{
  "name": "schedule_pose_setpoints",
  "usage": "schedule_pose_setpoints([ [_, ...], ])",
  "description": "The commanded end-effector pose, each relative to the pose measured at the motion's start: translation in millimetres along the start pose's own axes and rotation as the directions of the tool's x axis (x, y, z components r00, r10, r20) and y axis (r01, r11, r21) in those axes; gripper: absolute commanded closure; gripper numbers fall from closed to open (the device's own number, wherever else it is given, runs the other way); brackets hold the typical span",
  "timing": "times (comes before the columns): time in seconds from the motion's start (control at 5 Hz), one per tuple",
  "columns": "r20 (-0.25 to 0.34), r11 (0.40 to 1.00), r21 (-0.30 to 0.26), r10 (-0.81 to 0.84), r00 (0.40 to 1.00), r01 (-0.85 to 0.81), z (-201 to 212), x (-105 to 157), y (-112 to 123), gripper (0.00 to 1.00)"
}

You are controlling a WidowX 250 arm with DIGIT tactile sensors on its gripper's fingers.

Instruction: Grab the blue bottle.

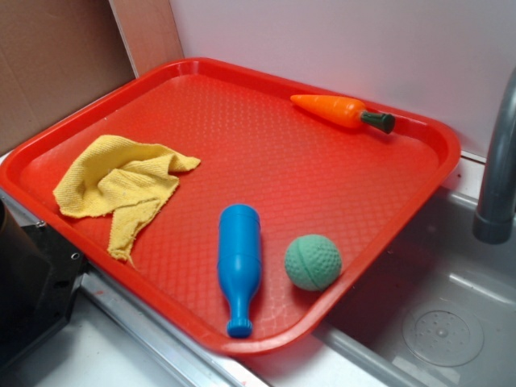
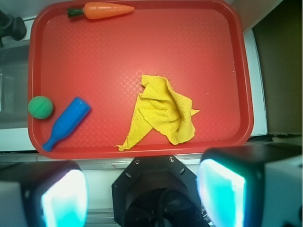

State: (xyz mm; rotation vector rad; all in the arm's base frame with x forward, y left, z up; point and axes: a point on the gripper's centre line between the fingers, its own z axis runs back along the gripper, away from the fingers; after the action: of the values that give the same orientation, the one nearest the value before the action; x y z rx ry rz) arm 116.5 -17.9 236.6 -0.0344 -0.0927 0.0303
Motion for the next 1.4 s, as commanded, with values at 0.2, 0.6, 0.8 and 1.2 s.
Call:
schedule_pose_setpoints([
  [0.2,-0.043,0.988,-0.098,0.115,0.992,-0.119,-9,6,-4,0.00],
  [0.6,-0.074,0.899,-0.141,0.408,0.910,-0.415,-39,21,-26,0.00],
  [0.8,-0.085,0.863,-0.121,0.483,0.872,-0.490,-61,28,-47,0.00],
  [1.2,-0.115,0.805,-0.040,0.584,0.803,-0.592,-113,38,-73,0.00],
])
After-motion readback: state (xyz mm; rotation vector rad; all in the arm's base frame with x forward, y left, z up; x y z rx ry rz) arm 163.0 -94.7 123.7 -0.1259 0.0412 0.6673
